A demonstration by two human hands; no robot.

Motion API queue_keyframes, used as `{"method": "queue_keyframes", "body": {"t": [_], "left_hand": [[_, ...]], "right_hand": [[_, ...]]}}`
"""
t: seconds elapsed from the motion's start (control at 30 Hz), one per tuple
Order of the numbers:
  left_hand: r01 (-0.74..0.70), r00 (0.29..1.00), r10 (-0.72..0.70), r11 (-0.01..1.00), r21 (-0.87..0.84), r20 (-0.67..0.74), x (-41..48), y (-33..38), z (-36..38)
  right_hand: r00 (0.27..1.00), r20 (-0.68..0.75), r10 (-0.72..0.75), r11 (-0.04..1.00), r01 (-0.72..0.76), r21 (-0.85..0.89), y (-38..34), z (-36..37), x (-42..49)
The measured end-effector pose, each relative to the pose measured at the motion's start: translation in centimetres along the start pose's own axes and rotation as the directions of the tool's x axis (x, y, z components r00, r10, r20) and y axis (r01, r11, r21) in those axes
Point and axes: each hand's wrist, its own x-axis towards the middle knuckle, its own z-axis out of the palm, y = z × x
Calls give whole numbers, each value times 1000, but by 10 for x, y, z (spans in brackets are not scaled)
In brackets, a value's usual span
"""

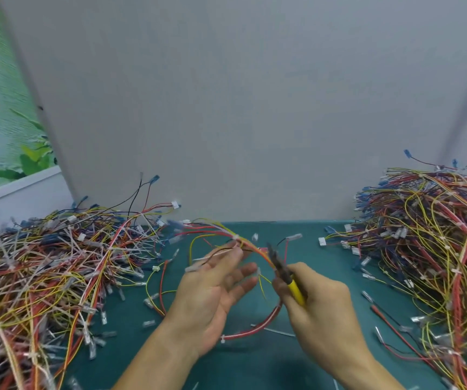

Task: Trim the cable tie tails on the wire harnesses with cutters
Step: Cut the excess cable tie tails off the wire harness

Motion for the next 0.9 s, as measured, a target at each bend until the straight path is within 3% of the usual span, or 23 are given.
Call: {"method": "queue_keyframes", "body": {"t": [0.07, 0.2, 0.3, 0.4, 0.47, 0.53, 0.6, 0.8, 0.9], "left_hand": [[-68, 997, 54, 939, 338, 51, -3, -4, 0], [-245, 969, 165, 585, 773, 182, -4, -12, -3], [-402, 910, 240, 305, 863, 339, -4, -12, -9], [-478, 858, 319, 203, 855, 403, -4, -15, -12], [-489, 836, 357, 143, 860, 416, -2, -19, -13], [-492, 834, 344, 107, 864, 432, -1, -21, -15], [-487, 844, 290, 66, 871, 450, 1, -24, -17], [-360, 908, 207, -59, 931, 364, 10, -28, -29], [-242, 948, 165, -185, 952, 273, 13, -35, -43]], "right_hand": [[988, -18, 151, 981, -148, 125, 2, -3, 9], [879, 31, 475, 759, -427, 492, 3, -7, 34], [746, 138, 652, 402, -494, 771, 5, -9, 52], [655, 286, 699, 43, -438, 898, 6, -5, 62], [654, 324, 684, -56, -396, 917, 5, 0, 65], [692, 302, 656, -45, -363, 931, 1, 2, 72], [746, 224, 627, 31, -312, 950, -4, -2, 83], [823, -109, 558, 380, -137, 915, -17, -32, 115], [831, -244, 500, 544, -82, 835, -15, -49, 125]]}}
